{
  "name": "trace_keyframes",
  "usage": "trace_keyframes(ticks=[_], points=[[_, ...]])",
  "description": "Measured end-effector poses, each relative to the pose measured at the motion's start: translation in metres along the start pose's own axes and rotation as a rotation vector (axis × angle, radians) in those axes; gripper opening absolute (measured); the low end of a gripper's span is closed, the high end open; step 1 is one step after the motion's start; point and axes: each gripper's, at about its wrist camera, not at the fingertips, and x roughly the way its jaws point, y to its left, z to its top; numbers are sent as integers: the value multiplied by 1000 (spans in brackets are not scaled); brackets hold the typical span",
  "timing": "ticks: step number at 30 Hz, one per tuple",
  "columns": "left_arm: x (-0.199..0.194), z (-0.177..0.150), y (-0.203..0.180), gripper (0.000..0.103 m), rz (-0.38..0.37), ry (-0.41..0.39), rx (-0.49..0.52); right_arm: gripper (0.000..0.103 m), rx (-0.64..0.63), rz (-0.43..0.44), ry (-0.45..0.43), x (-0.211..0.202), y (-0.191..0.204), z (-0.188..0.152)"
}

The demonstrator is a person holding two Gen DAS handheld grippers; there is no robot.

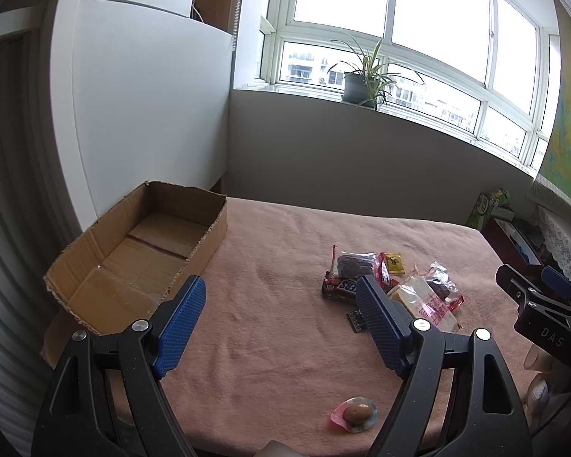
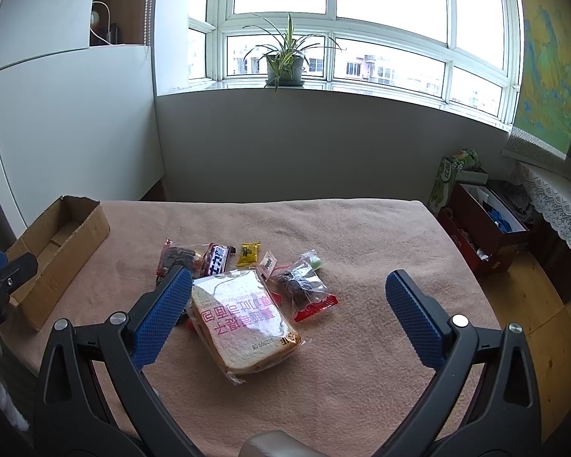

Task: Organize snacks

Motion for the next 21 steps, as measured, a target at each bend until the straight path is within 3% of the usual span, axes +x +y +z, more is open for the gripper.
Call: trace_keyframes(ticks=[16,21], points=[[10,-5,-13,81,-29,41,13,103,8,14,20,14,-13,-3],[15,-10,-22,81,-58,64,25,103,37,60,47,27,-32,-7]])
